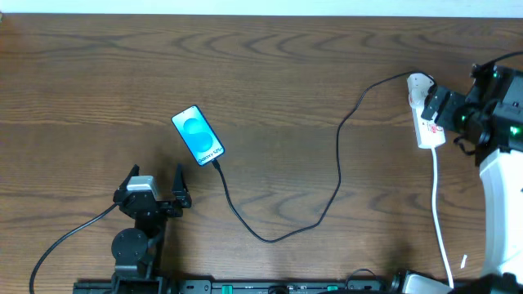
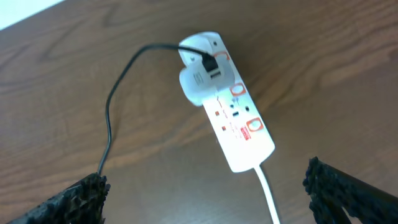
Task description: Plug charger to phone and switch on socket
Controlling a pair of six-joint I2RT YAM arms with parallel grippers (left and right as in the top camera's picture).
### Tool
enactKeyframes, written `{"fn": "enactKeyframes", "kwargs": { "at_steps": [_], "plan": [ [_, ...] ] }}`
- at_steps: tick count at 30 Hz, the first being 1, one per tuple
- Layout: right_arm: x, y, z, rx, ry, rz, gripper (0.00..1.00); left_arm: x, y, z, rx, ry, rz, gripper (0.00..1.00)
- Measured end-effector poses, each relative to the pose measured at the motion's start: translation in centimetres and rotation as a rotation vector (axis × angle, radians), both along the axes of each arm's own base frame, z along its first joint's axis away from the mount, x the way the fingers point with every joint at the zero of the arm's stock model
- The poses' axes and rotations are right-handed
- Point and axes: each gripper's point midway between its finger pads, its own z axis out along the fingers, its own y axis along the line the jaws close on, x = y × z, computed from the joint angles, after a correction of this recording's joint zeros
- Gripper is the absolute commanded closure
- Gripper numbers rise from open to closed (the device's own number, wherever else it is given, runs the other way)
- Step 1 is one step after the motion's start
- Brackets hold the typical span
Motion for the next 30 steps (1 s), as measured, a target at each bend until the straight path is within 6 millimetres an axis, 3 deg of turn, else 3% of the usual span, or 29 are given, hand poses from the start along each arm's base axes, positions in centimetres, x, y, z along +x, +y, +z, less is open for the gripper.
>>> {"fn": "enactKeyframes", "kwargs": {
  "at_steps": [7, 16, 23, 30],
  "plan": [
    [-1.4, 0.8, 0.0, -0.053, -0.189, 0.006, 0.01, 0.0, 0.0, 0.1, 0.000, 0.000, 0.000, 0.09],
    [-5.0, 2.1, -5.1, -0.092, -0.331, 0.014, 0.01, 0.0, 0.0, 0.1, 0.000, 0.002, 0.000, 0.09],
    [-7.6, 4.0, -6.8, -0.120, -0.401, 0.042, 0.01, 0.0, 0.0, 0.1, 0.000, 0.002, 0.000, 0.09],
    [-9.6, 4.5, -7.7, -0.168, -0.449, 0.026, 0.01, 0.0, 0.0, 0.1, 0.000, 0.002, 0.000, 0.09]
  ]
}}
